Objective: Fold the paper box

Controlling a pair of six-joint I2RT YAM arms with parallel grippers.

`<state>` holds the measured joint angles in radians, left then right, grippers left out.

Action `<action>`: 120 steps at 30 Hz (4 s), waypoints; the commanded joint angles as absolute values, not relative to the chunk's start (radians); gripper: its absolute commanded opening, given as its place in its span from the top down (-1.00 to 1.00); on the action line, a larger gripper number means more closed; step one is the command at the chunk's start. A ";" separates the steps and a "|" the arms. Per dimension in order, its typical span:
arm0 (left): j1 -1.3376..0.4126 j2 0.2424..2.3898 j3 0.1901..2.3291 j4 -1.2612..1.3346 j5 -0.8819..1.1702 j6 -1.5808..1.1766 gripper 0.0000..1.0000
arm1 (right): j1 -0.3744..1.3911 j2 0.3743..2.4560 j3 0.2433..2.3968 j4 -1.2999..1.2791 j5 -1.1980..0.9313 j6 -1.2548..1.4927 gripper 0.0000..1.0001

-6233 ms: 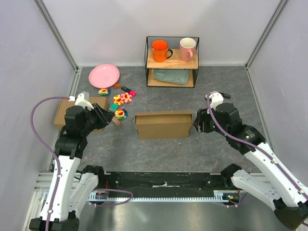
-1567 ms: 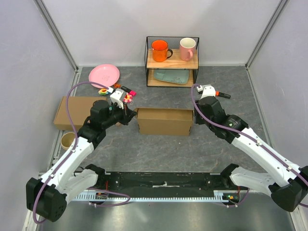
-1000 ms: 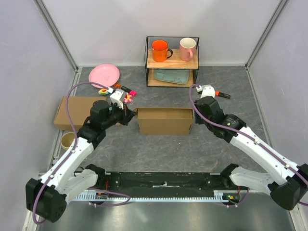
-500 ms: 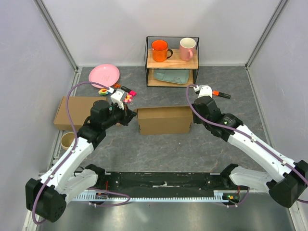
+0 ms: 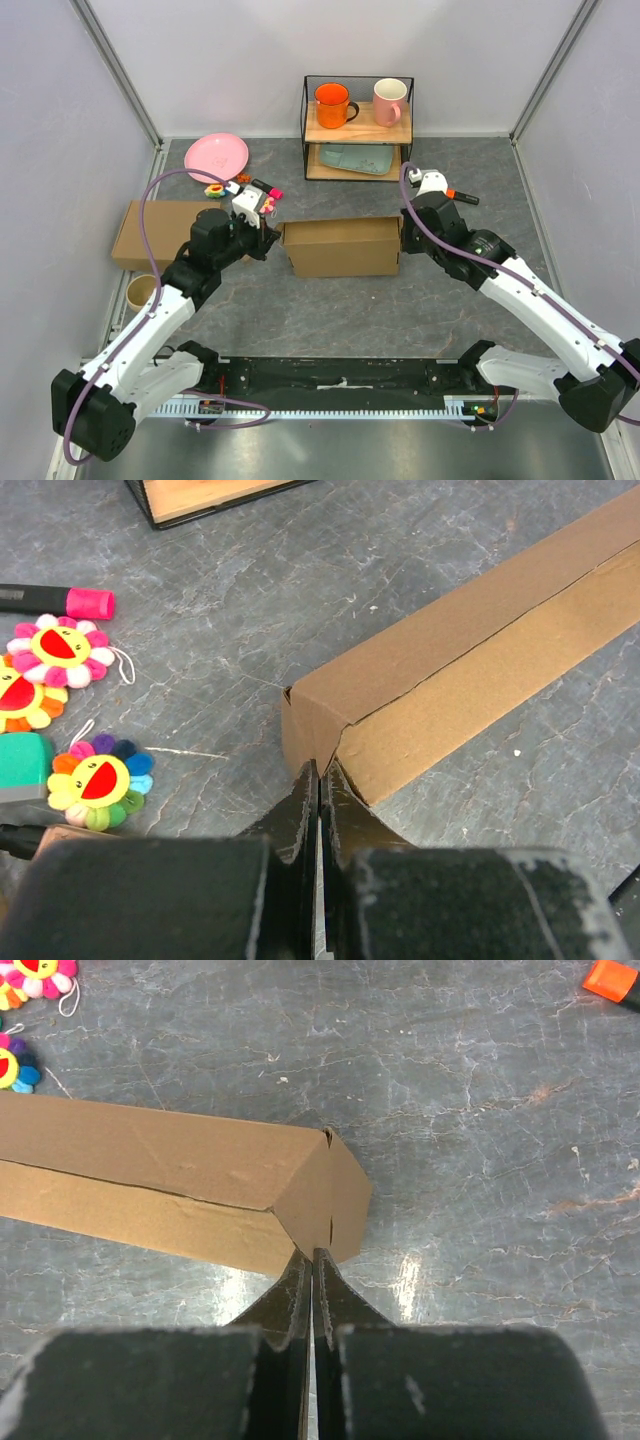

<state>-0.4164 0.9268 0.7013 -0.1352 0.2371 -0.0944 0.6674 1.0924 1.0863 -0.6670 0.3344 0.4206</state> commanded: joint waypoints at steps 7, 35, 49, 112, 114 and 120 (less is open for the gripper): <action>-0.457 0.930 0.770 -0.179 0.100 0.024 0.96 | 0.661 1.048 1.128 -0.669 0.348 0.520 1.00; -0.509 1.123 0.953 -0.209 0.094 -0.020 0.96 | 0.542 1.135 1.163 -0.654 0.230 0.571 1.00; -0.578 1.259 1.031 -0.239 0.003 0.092 0.96 | 0.318 1.187 1.138 -0.578 -0.072 0.635 1.00; -0.595 1.316 1.008 -0.221 -0.086 0.170 0.97 | 0.089 1.098 1.014 -0.489 -0.304 0.706 1.00; -0.595 1.319 1.009 -0.224 -0.084 0.170 0.96 | 0.098 1.094 1.047 -0.532 -0.264 0.652 1.00; -0.595 1.322 1.015 -0.232 -0.084 0.163 0.96 | 0.130 1.095 1.086 -0.575 -0.170 0.585 1.00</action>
<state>-0.6025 1.3159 1.0199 -0.1841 -0.0677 0.1516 0.1211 1.1130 1.0245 -0.5320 -0.3141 0.6857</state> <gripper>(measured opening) 0.024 0.007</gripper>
